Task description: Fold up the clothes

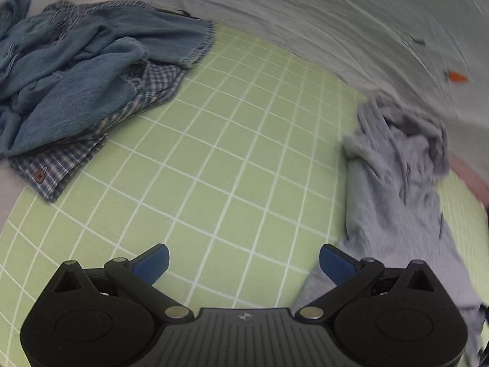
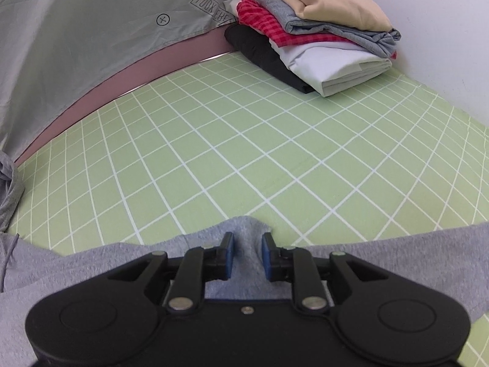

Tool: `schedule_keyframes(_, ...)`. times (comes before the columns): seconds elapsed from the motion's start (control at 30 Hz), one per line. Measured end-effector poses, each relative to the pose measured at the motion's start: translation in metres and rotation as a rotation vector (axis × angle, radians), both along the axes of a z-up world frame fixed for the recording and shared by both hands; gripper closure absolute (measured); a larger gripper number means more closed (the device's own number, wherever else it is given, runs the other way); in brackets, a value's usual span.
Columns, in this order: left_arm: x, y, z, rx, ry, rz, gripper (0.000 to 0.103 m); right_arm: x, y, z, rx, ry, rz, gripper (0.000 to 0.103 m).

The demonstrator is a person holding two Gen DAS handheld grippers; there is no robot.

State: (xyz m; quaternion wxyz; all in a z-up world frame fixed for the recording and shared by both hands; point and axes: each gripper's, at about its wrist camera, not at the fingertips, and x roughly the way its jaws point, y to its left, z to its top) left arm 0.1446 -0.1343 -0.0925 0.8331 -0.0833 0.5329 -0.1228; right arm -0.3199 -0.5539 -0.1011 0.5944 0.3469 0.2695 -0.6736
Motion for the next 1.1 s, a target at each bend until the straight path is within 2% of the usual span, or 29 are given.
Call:
schedule_keyframes(0.13,0.01,-0.032,-0.008,-0.074,0.01,-0.044,0.0,0.0,0.001,-0.003,0.007,-0.001,-0.004,0.078)
schedule_keyframes(0.33,0.035,-0.101,-0.019,-0.128,-0.003,-0.154,0.0,-0.003,0.003,-0.005,-0.001,-0.022,-0.011,0.076)
schedule_keyframes(0.43,0.052,-0.131,-0.025,-0.153,0.004,-0.186,0.004,-0.004,0.004,-0.006,-0.009,-0.023,-0.006,0.076)
schedule_keyframes(0.47,0.057,-0.139,-0.027,-0.159,0.005,-0.2,0.015,-0.005,0.004,-0.006,-0.011,-0.029,-0.008,0.075)
schedule_keyframes(0.5,0.062,-0.146,-0.03,-0.155,0.014,-0.209,0.031,-0.005,0.004,-0.006,-0.013,-0.034,-0.009,0.075)
schedule_keyframes(0.57,0.071,-0.158,-0.034,-0.141,0.018,-0.218,0.044,-0.005,0.004,-0.006,-0.015,-0.031,-0.003,0.075)
schedule_keyframes(0.63,0.078,-0.164,-0.035,-0.122,-0.004,-0.221,0.062,-0.003,0.004,-0.006,-0.019,-0.021,0.011,0.075)
schedule_keyframes(0.67,0.082,-0.166,-0.035,-0.107,-0.01,-0.219,0.081,-0.003,0.004,-0.006,-0.02,-0.019,0.016,0.075)
schedule_keyframes(0.7,0.088,-0.165,-0.035,-0.102,-0.015,-0.211,0.089,-0.003,0.004,-0.006,-0.021,-0.019,0.019,0.075)
schedule_keyframes(0.93,0.136,-0.142,-0.03,-0.073,-0.057,-0.105,0.095,-0.002,0.003,-0.006,-0.02,-0.009,0.032,0.075)
schedule_keyframes(1.0,0.144,-0.136,-0.029,-0.038,-0.073,-0.074,0.103,-0.002,0.002,-0.006,-0.018,-0.009,0.035,0.075)
schedule_keyframes(1.03,0.147,-0.134,-0.029,-0.014,-0.079,-0.056,0.103,-0.002,0.002,-0.006,-0.015,-0.01,0.037,0.074)
schedule_keyframes(1.1,0.149,-0.125,-0.025,-0.026,-0.077,-0.027,0.102,-0.004,0.0,-0.004,0.003,-0.017,0.035,0.072)
